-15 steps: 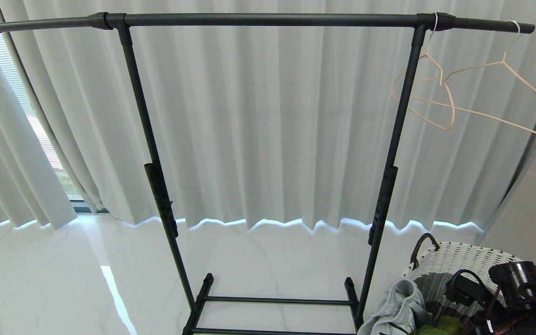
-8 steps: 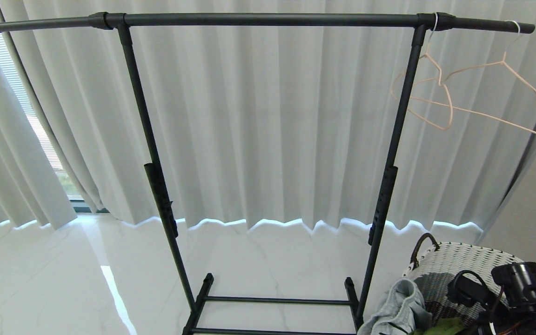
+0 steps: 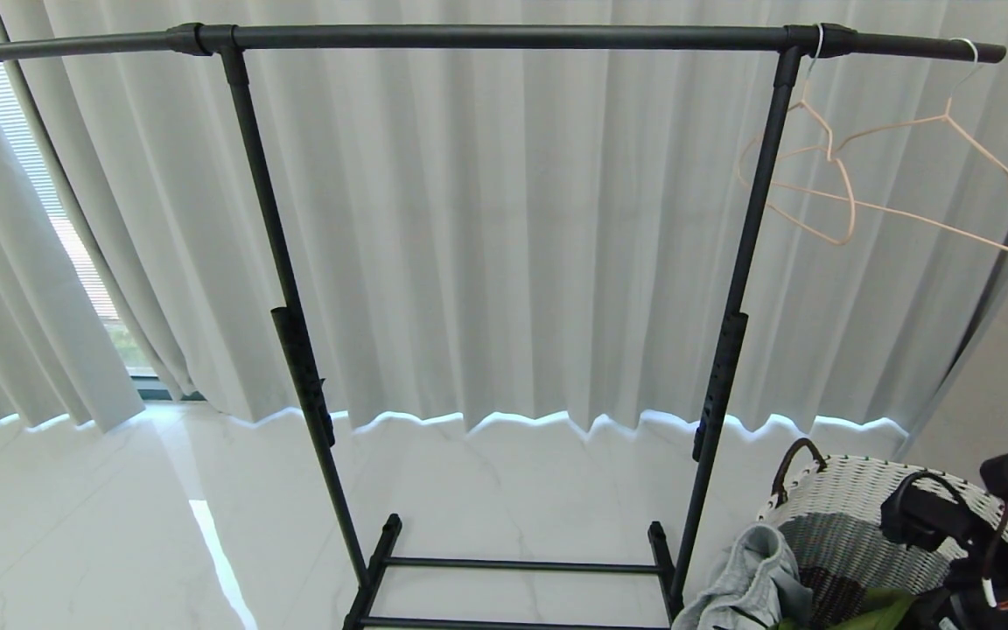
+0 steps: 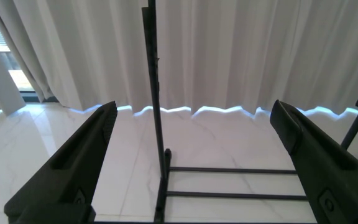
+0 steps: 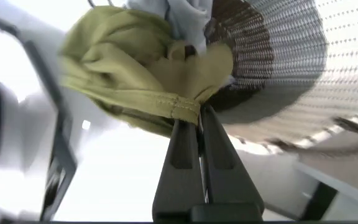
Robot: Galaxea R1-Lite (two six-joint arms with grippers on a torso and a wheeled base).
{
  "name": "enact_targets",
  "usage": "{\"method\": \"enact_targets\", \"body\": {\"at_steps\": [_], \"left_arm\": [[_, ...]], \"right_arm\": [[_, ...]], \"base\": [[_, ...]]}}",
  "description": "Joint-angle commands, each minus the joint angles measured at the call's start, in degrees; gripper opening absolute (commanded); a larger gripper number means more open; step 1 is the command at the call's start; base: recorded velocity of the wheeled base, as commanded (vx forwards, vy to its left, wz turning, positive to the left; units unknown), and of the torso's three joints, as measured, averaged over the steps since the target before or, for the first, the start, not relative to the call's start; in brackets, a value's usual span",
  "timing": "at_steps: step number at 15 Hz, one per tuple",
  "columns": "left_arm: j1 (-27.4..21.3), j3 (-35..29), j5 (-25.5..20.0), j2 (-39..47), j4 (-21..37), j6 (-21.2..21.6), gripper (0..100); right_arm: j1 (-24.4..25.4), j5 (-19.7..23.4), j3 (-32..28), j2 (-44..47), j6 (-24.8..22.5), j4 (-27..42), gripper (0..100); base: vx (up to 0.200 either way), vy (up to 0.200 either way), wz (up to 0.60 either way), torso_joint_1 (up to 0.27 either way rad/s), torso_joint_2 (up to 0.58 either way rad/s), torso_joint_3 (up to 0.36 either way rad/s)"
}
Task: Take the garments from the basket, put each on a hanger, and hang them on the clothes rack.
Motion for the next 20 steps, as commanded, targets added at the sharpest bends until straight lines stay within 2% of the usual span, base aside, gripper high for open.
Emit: {"method": "enact_targets", "body": {"at_steps": [1, 2, 3, 6, 8, 16, 18, 20], "left_arm": [[-0.05, 0.0, 0.01, 0.09, 0.05, 0.04, 100], [-0.05, 0.0, 0.01, 0.09, 0.05, 0.04, 100], [-0.05, 0.0, 0.01, 0.09, 0.05, 0.04, 100], [-0.05, 0.0, 0.01, 0.09, 0.05, 0.21, 100], [-0.05, 0.0, 0.01, 0.09, 0.05, 0.48, 100], [0.04, 0.0, 0.01, 0.09, 0.05, 0.65, 100], [-0.05, 0.0, 0.01, 0.09, 0.05, 0.74, 100], [-0.05, 0.0, 0.01, 0.09, -0.04, 0.3, 100]], "right_arm": [[1.38, -0.16, -15.16, -15.62, -0.01, 17.27, 0], [1.38, -1.04, -22.72, -19.66, 0.16, 27.29, 0], [1.38, -1.39, -26.5, -21.51, 0.16, 31.16, 0], [1.65, -1.66, -33.62, -23.27, 0.16, 33.44, 0], [2.97, -2.1, -35.82, -23.18, 0.16, 33.36, 0], [8.24, -2.36, -39.33, -22.74, 0.16, 33.36, 0], [10.52, -2.18, -39.42, -22.04, 0.52, 33.0, 0], [14.57, -2.1, -39.51, -20.89, 3.15, 31.77, 0]], "base": [[0.0, 0.0, 0.0, 0.0, 0.0, 0.0], [0.0, 0.0, 0.0, 0.0, 0.0, 0.0], [0.0, 0.0, 0.0, 0.0, 0.0, 0.0], [0.0, 0.0, 0.0, 0.0, 0.0, 0.0], [0.0, 0.0, 0.0, 0.0, 0.0, 0.0], [-0.2, 0.0, 0.0, 0.0, 0.0, 0.002], [-0.1, 0.0, 0.0, -0.001, 0.0, 0.004], [0.0, 0.0, 0.0, 0.0, 0.0, 0.0]]}}
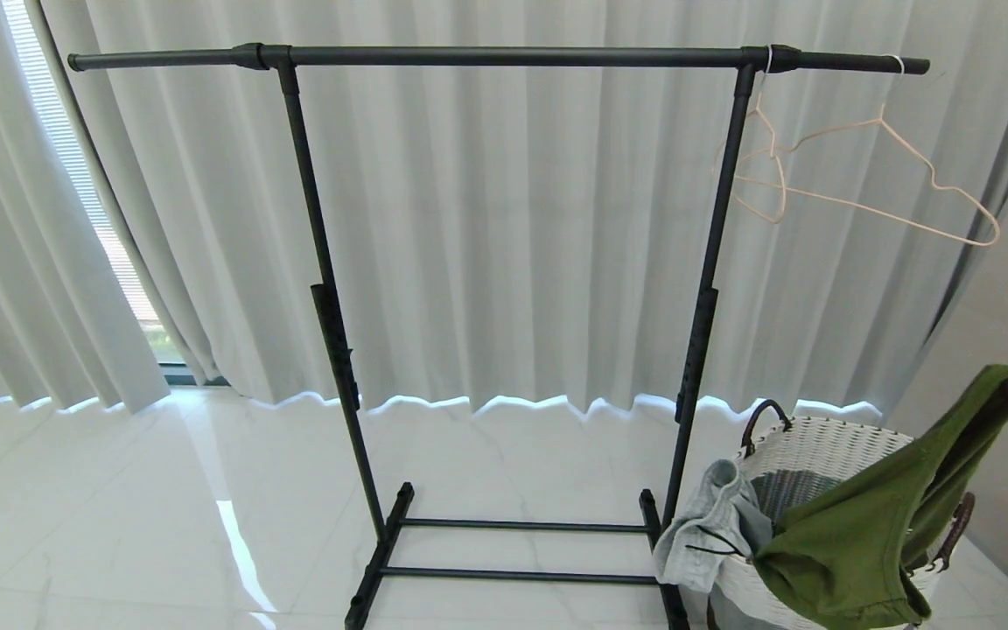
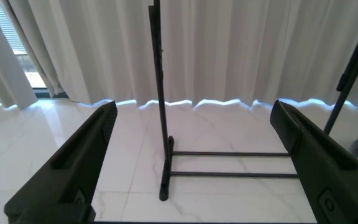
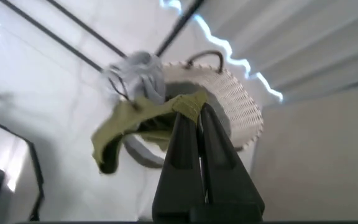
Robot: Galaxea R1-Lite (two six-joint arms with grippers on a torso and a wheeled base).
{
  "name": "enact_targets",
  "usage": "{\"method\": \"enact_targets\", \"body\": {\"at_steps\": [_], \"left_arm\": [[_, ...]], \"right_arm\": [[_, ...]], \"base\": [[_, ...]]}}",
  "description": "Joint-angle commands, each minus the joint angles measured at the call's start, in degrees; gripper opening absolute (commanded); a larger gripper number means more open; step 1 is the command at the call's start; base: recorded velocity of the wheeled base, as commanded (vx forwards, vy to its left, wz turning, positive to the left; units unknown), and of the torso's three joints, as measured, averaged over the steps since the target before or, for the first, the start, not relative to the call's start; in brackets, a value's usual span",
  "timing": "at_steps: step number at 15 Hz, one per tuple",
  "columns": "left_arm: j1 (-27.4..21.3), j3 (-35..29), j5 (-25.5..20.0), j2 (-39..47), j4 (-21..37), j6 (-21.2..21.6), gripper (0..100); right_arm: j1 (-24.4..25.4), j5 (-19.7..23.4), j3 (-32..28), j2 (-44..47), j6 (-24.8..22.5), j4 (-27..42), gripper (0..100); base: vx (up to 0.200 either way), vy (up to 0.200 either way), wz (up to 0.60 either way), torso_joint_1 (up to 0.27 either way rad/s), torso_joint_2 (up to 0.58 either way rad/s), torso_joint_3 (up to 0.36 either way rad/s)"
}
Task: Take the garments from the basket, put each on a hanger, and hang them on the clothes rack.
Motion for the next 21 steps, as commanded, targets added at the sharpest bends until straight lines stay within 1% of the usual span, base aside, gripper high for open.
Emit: {"method": "enact_targets", "body": {"at_steps": [1, 3, 5, 8, 10, 11, 12, 13, 14, 15, 16, 18, 19, 20, 21], "left_arm": [[-0.02, 0.0, -0.02, 0.09, -0.1, -0.1, 100], [-0.02, 0.0, -0.02, 0.09, -0.01, 0.16, 100], [-0.02, 0.0, -0.02, 0.09, -0.01, -0.01, 100], [-0.02, 0.0, -0.11, 0.0, -0.1, 0.69, 100], [-0.02, -0.35, -0.9, 0.09, -0.54, 0.6, 100], [-0.73, -4.57, -3.8, 2.02, -0.72, -0.28, 100], [-3.36, -11.69, -6.7, 10.28, -1.24, -3.62, 100], [-5.82, -19.16, -6.61, 19.69, -3.26, -4.76, 100], [-7.84, -25.31, -6.7, 28.92, -4.76, -4.85, 100], [-9.16, -28.92, -6.7, 33.93, -5.11, -4.76, 100], [-13.82, -35.33, -6.61, 44.38, -5.11, -5.11, 100], [-19.89, -41.48, -6.43, 57.74, -5.29, -5.11, 100], [-22.96, -43.51, -6.43, 63.19, -5.55, -5.2, 100], [-25.95, -44.56, -6.35, 67.94, -7.13, -5.29, 100], [-27.88, -44.65, -6.35, 70.84, -8.54, -5.29, 100]], "right_arm": [[4.68, 0.0, 0.0, 1.86, 2.97, -1.02, 0], [9.95, 0.09, -0.79, 3.53, 7.54, -1.73, 0], [13.55, 0.27, -2.11, 5.55, 10.27, -1.82, 0], [16.89, 2.55, -3.69, 7.66, 11.76, -1.82, 0], [19.09, 2.99, -3.78, 7.84, 12.38, -1.9, 0], [20.06, 2.99, -3.95, 7.93, 12.73, -1.9, 0], [21.29, 2.99, -4.22, 8.1, 13.61, -1.99, 0], [22.43, 2.99, -4.13, 8.36, 14.66, -3.13, 0], [23.66, 2.99, -4.13, 8.8, 15.72, -4.54, 0], [24.01, 3.08, -4.13, 9.24, 16.33, -5.51, 0], [24.63, 3.08, -4.22, 10.47, 17.12, -8.06, 0], [24.63, 3.17, -4.31, 12.67, 17.21, -11.84, 0], [24.72, 3.17, -4.83, 13.73, 17.48, -13.24, 0], [24.72, 3.96, -5.71, 14.6, 18.0, -14.12, 0], [24.8, 4.48, -6.59, 14.96, 18.27, -14.38, 0]], "base": [[0.0, 0.0, 0.0, 0.0, 0.0, 0.0], [0.0, 0.0, 0.0, 0.0, 0.0, 0.0], [0.0, 0.0, 0.0, 0.0, 0.0, 0.0], [0.0, 0.0, 0.0, 0.0, 0.0, 0.0], [0.0, 0.0, 0.0, 0.0, 0.0, 0.0], [0.0, 0.0, 0.0, 0.0, 0.0, 0.0], [0.0, 0.0, 0.0, 0.0, 0.0, 0.0], [0.0, 0.0, 0.0, 0.0, 0.0, 0.0], [0.0, 0.0, 0.0, 0.0, 0.0, 0.0], [0.0, 0.0, 0.0, 0.0, 0.0, 0.0], [0.0, 0.0, 0.0, 0.0, 0.0, 0.0], [0.0, 0.0, 0.0, 0.0, 0.0, 0.0], [0.0, 0.0, 0.0, 0.0, 0.0, 0.0], [0.0, 0.0, 0.0, 0.0, 0.0, 0.0], [0.0, 0.0, 0.0, 0.0, 0.0, 0.0]]}}
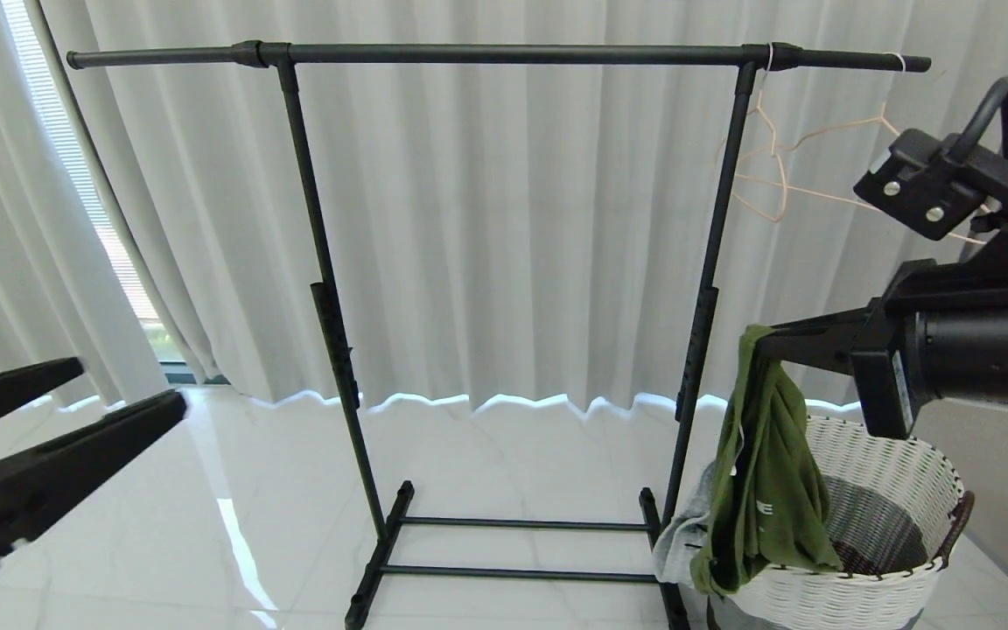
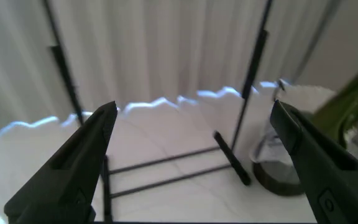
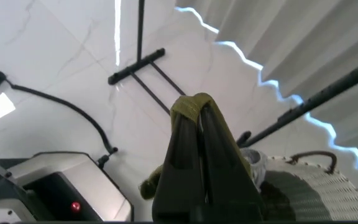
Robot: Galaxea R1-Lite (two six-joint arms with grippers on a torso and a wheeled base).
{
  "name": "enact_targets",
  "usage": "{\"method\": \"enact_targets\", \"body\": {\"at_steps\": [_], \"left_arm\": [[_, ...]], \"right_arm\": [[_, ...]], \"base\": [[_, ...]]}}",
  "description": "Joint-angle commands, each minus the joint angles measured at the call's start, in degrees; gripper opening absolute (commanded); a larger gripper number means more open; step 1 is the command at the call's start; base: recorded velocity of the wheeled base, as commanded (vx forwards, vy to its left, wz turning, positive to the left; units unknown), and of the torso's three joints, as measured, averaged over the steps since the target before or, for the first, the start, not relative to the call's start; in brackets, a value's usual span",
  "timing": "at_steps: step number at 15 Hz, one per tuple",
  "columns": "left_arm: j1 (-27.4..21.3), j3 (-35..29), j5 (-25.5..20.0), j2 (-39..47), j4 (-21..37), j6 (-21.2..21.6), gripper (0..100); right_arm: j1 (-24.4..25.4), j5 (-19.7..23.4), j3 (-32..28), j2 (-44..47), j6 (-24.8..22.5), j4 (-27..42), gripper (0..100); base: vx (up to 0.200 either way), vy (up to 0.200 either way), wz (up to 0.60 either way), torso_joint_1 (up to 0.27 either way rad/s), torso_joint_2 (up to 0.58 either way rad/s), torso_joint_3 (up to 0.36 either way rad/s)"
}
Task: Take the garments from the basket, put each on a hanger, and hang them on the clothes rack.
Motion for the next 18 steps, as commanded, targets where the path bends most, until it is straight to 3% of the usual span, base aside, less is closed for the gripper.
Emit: {"method": "enact_targets", "body": {"at_steps": [1, 3, 5, 7, 10, 18], "left_arm": [[-14.13, -8.1, -0.21, 24.74, -4.54, -0.78, 100], [-23.97, -9.51, 1.63, 31.5, -6.83, -6.23, 100], [-34.61, -13.2, 9.37, 38.62, -7.62, -13.53, 100], [-41.38, -17.24, 17.8, 45.92, -8.58, -20.73, 100], [-42.17, -18.3, 19.21, 50.66, -11.22, -22.67, 100], [-36.89, -17.86, 19.03, 59.63, -15.35, -22.76, 100]], "right_arm": [[0.46, 0.34, -2.09, 2.02, 0.17, -0.07, 0], [1.6, 0.34, -3.06, 1.93, 0.17, -0.07, 0], [3.8, 0.26, -3.06, 1.84, 1.04, -0.16, 0], [6.08, -0.01, -3.15, 1.23, 3.51, -0.16, 0], [7.66, -0.01, -3.06, 0.26, 4.21, -0.16, 0], [8.1, -0.01, -3.23, -0.88, 4.12, -0.07, 0]], "base": [[0.0, 0.0, 0.0, 0.0, 0.0, 0.0], [0.0, 0.0, 0.0, 0.0, 0.0, 0.0], [0.0, 0.0, 0.0, 0.0, 0.0, 0.0], [0.0, 0.0, 0.0, 0.0, 0.0, 0.0], [0.0, 0.0, 0.0, 0.0, 0.0, 0.0], [0.0, 0.0, 0.0, 0.0, 0.0, 0.0]]}}
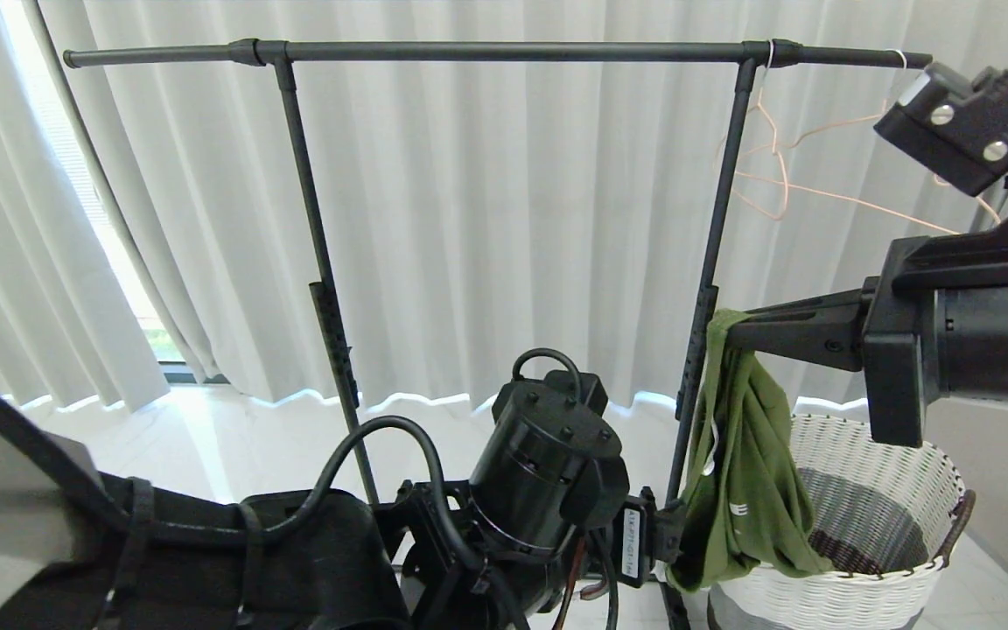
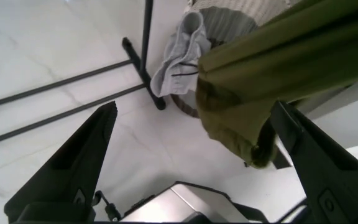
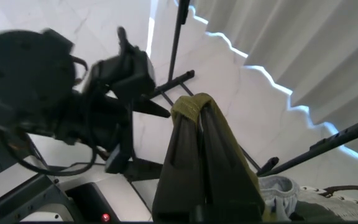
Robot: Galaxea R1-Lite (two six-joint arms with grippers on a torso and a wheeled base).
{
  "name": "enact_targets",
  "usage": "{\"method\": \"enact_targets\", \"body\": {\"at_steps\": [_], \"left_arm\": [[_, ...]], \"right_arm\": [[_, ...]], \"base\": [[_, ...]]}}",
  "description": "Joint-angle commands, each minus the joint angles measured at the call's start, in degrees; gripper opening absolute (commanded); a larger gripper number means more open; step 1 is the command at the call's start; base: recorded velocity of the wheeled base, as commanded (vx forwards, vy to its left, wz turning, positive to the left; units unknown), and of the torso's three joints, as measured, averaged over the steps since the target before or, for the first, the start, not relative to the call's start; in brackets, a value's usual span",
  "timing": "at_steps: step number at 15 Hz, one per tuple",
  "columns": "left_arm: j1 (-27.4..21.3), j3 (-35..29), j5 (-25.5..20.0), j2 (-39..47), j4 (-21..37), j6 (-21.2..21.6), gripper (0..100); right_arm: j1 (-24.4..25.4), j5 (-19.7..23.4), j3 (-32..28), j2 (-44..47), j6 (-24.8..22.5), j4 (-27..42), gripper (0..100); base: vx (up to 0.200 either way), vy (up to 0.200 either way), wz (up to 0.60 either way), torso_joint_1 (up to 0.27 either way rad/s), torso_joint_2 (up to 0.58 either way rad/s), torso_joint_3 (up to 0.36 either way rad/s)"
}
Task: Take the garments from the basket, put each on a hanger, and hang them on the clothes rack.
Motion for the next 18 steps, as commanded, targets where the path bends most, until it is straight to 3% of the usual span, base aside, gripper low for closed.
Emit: {"method": "enact_targets", "body": {"at_steps": [1, 7, 11, 13, 18], "left_arm": [[-0.07, 0.09, 0.02, 3.31, -0.88, -0.06, 100], [-0.69, 3.25, -0.07, 5.51, -3.17, 0.03, 100], [-0.86, 14.15, -0.86, 3.31, -17.85, 0.21, 100], [-0.78, 13.97, -1.04, 4.01, -21.36, 0.3, 100], [-0.07, 8.7, -2.88, 6.74, -21.45, 0.73, 100]], "right_arm": [[0.02, 0.02, -0.03, -0.27, -0.02, 0.02, 0], [-0.07, 0.1, 0.15, -0.18, -0.02, -0.07, 0], [-0.07, 0.28, 0.15, 0.08, -0.02, -0.07, 0], [-0.07, 0.28, 0.15, 0.43, -0.02, -0.07, 0], [0.81, 0.37, 0.06, 0.43, -0.02, -0.07, 0]], "base": [[0.0, 0.0, 0.0, 0.0, 0.0, 0.0], [0.0, 0.0, 0.0, 0.0, 0.0, 0.0], [0.0, 0.0, 0.0, 0.0, 0.0, 0.0], [0.0, 0.0, 0.0, 0.0, 0.0, 0.0], [0.0, 0.0, 0.0, 0.0, 0.0, 0.0]]}}
